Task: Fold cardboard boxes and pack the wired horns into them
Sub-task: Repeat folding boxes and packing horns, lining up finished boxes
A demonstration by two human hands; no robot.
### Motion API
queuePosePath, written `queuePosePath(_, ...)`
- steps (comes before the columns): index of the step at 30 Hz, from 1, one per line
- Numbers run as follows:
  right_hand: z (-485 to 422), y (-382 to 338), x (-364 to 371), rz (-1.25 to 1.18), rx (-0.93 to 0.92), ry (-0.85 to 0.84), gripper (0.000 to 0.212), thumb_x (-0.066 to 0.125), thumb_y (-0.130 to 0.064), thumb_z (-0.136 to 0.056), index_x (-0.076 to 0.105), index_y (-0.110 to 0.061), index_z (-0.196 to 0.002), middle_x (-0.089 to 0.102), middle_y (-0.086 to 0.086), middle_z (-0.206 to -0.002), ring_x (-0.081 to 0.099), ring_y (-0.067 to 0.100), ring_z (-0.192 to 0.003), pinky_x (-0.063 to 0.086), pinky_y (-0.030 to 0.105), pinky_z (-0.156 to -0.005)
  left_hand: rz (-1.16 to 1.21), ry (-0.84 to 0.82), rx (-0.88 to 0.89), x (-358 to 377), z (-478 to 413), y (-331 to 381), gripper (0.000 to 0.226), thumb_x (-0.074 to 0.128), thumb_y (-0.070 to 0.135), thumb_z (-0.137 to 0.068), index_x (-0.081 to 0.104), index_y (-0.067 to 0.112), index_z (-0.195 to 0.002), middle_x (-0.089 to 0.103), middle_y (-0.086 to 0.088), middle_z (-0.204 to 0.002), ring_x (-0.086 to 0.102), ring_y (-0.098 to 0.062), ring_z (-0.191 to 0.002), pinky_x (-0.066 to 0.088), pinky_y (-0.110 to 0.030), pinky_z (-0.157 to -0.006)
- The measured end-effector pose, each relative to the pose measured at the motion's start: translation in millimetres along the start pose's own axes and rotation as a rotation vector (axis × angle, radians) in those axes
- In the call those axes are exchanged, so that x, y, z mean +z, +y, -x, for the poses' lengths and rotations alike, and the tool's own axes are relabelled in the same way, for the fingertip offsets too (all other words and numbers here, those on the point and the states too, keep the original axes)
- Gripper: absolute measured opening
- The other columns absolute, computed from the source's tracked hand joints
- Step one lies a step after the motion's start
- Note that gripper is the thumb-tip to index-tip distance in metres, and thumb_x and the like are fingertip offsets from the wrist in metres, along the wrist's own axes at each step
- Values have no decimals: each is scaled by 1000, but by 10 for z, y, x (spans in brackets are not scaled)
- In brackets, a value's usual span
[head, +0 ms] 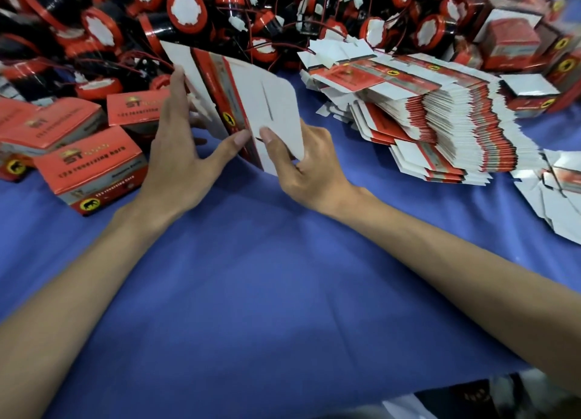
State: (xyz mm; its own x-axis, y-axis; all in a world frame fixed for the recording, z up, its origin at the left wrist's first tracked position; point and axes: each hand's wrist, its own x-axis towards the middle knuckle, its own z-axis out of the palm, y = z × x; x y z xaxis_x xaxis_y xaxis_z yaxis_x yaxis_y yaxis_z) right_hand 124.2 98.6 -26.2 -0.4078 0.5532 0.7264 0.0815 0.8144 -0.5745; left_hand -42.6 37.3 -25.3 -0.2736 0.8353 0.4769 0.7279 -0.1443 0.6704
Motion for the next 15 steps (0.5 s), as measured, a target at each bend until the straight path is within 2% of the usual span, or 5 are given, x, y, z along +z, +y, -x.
queuePosePath(2, -18, -26, -16, -4, 24, -7, 19, 47, 0, -94, 60, 10, -85, 33, -20, -46, 42, -10, -48, 27, 1, -50, 19, 7, -12, -11, -6, 2, 102, 57, 64, -82, 5, 15, -155, 39, -12, -147, 50, -23, -123, 45, -46, -101)
queuePosePath(6, -32, -80, -50, -96, 104, -63, 35, 33, -17, -98, 55, -4, -73, 44, -21, -49, 39, -4, -44, 26, 5, -48, 176, 22, -35, -28, -9, 39, 86, 63, 56, -83, 24, 14, -146, 50, -6, -135, 56, -20, -115, 50, -41, -96)
queuePosePath(10, -56, -130, -97, -222, 196, -109, 53, 33, -11, -100, 41, -45, -61, 38, -21, -44, 32, -2, -41, 25, 6, -47, 357, 72, -47, -53, 21, 76, 52, 61, 50, -82, 29, 28, -117, 53, 0, -106, 60, -16, -98, 53, -45, -88)
queuePosePath(13, -47, -127, -107, -257, 252, -145, 50, 32, -7, -101, 27, -42, -65, 33, -20, -45, 29, -4, -43, 25, 6, -49, 436, 82, -28, -84, 35, 84, 39, 58, 45, -85, 28, 28, -105, 48, 5, -96, 56, -20, -92, 49, -60, -88)
queuePosePath(15, -64, -147, -133, -267, 265, -204, 42, 31, -22, -103, 31, -33, -62, 34, -17, -47, 26, -1, -46, 25, 10, -50, 463, 91, -40, -95, 25, 101, 37, 57, 46, -85, 30, 28, -102, 49, -3, -93, 54, -32, -89, 48, -64, -86)
